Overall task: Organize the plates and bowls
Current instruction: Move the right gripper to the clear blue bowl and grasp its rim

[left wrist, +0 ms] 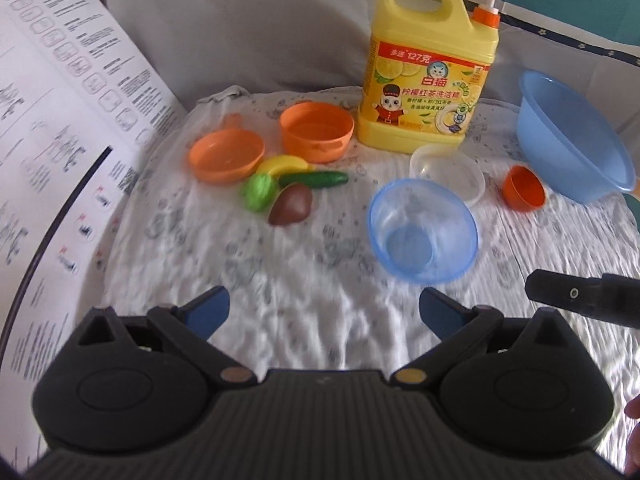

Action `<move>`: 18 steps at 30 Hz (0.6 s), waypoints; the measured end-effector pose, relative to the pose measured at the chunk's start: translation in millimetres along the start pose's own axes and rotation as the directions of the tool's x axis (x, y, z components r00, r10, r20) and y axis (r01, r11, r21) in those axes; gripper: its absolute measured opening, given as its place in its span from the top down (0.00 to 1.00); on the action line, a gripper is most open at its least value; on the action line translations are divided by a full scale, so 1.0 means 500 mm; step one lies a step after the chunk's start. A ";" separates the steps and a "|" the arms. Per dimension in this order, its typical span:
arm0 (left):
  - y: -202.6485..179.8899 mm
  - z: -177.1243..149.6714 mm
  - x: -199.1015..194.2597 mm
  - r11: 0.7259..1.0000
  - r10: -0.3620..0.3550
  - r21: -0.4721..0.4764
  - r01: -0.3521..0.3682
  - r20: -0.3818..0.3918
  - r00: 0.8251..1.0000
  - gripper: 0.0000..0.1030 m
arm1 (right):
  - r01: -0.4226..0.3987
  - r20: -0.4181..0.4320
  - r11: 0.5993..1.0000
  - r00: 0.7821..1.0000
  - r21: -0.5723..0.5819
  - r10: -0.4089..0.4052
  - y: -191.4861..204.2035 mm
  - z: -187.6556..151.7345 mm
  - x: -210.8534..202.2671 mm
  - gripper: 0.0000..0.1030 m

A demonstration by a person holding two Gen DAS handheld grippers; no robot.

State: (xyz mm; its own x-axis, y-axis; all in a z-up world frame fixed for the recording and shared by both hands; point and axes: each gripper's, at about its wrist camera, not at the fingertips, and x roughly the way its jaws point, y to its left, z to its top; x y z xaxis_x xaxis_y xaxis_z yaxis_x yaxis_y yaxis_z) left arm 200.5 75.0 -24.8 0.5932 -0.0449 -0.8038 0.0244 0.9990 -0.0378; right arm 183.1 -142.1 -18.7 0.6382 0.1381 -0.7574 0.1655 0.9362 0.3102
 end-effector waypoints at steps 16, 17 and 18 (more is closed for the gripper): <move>-0.067 0.056 0.151 0.998 -0.018 0.063 0.022 -0.059 0.998 0.32 | -0.056 -0.079 0.998 0.995 0.026 0.058 0.013 0.068 0.164 0.54; -0.068 0.056 0.155 0.998 -0.022 0.062 0.026 -0.063 0.998 0.36 | -0.058 -0.086 0.998 0.994 0.027 0.060 0.015 0.069 0.170 0.57; -0.070 0.056 0.159 0.998 -0.023 0.065 0.027 -0.065 0.998 0.40 | -0.058 -0.091 0.998 0.994 0.026 0.060 0.016 0.068 0.174 0.59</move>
State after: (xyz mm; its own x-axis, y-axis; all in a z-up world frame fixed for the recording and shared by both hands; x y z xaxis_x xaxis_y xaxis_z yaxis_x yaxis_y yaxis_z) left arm 269.3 36.3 -70.8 0.5391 -0.0680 -0.8395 0.0925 0.9955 -0.0212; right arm 265.8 -133.7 -62.6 0.5759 0.2232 -0.7865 0.1479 0.9177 0.3687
